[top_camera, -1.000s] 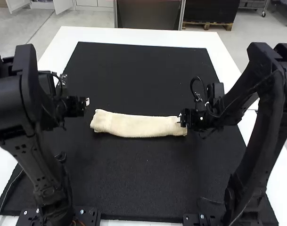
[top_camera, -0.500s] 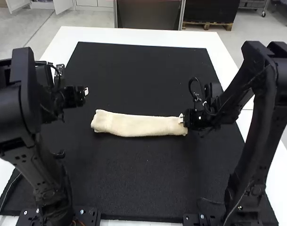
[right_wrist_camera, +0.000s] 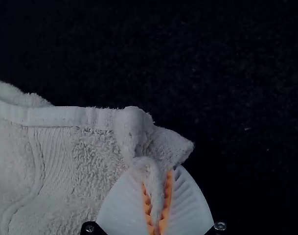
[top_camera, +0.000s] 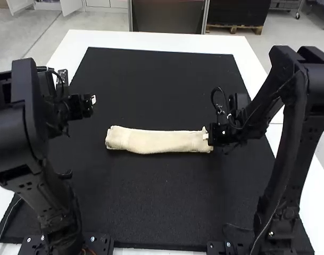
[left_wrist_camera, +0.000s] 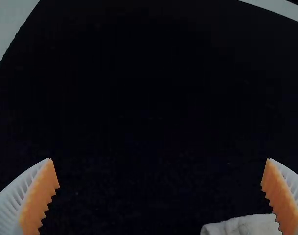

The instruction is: Fold the towel.

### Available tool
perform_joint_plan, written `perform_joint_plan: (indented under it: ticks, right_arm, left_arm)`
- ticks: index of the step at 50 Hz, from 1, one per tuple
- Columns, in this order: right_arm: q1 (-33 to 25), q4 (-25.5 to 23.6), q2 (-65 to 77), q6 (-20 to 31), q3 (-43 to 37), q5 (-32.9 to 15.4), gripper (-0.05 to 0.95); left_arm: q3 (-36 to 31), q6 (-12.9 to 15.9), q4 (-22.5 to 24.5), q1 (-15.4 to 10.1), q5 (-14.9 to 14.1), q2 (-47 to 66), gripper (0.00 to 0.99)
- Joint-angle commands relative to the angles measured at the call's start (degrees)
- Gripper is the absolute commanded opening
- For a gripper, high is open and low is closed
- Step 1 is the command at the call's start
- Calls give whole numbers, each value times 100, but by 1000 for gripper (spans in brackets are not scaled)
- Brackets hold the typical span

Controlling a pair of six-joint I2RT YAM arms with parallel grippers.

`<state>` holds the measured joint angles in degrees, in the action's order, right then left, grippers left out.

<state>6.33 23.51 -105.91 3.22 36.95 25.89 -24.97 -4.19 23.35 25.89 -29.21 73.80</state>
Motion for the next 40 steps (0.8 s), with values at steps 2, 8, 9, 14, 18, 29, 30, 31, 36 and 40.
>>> perform_joint_plan:
  ticks: [2, 8, 9, 14, 18, 29, 30, 31, 36, 40]
  right_arm:
    - [114, -39, 501, -243, 58, 461, -20]
    - [149, -206, 835, -296, 163, 478, -21]
    - [158, -259, 888, -296, 181, 478, -21]
    - [193, -496, 1063, -296, 278, 540, -21]
    - [246, -672, 1125, -305, 348, 610, -21]
    - [765, -839, 1169, -577, 717, 716, -21]
    - [826, -839, 1160, -595, 744, 716, -21]
    - [888, -839, 1160, -621, 779, 707, -21]
    - [1213, -830, 1125, -744, 919, 707, -21]
    - [1450, -830, 1046, -876, 1025, 689, -21]
  left_arm:
    - [-122, -47, -15, 30, -102, -120, 970]
    - [-69, -21, -24, 21, -102, -120, 970]
    - [-60, -21, -24, 13, -102, -120, 970]
    - [19, -12, -24, 13, -102, -120, 970]
    - [89, 41, -24, 13, -93, -120, 970]
    - [265, 181, -24, 13, -76, -120, 970]
    - [274, 190, -24, 13, -67, -120, 970]
    - [291, 199, -15, 21, -50, -120, 970]
    - [317, 208, -33, 39, -32, -120, 970]
    - [326, 216, -68, 48, -32, -129, 970]
